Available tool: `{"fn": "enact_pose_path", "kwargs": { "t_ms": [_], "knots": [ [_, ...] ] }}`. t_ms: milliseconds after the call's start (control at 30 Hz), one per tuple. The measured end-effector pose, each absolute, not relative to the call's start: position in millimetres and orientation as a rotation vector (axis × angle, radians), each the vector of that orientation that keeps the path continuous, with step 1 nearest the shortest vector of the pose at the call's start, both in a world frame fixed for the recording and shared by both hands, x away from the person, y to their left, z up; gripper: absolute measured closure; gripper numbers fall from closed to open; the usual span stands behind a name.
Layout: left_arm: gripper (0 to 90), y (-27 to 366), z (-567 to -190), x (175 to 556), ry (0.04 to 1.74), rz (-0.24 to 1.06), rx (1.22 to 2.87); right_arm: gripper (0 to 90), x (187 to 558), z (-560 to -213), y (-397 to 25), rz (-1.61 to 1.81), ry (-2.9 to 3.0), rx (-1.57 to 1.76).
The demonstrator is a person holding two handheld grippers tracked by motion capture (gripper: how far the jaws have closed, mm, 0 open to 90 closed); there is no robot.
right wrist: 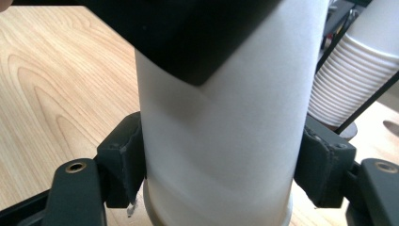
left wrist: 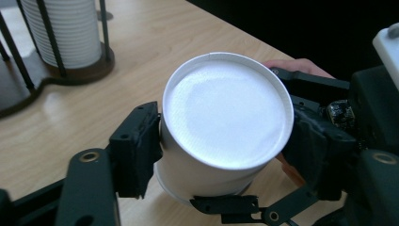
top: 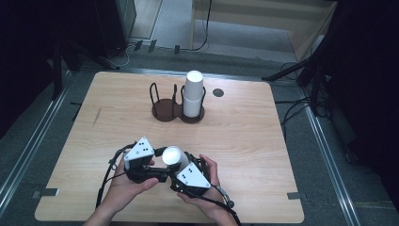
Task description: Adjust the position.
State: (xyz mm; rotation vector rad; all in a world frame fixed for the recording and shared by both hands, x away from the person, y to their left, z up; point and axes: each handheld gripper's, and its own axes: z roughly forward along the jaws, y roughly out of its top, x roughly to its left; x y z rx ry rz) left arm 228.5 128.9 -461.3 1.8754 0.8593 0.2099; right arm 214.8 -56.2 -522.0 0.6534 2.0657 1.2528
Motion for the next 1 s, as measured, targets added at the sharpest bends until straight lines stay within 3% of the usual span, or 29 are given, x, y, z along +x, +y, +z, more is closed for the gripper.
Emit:
{"fn": "enact_pose_path", "kwargs": {
  "t_ms": [633,1000],
  "knots": [
    [29.6,128.4,-463.1,233.3,0.948,0.151,1.979,27.4,207.2,-530.7,-47.1,1.088,2.048,0.447],
    [33.7,134.8,-462.4,235.0,0.927,0.175,1.938,14.0,209.0,-529.0,-48.4,1.096,2.054,0.479]
  ]
}}
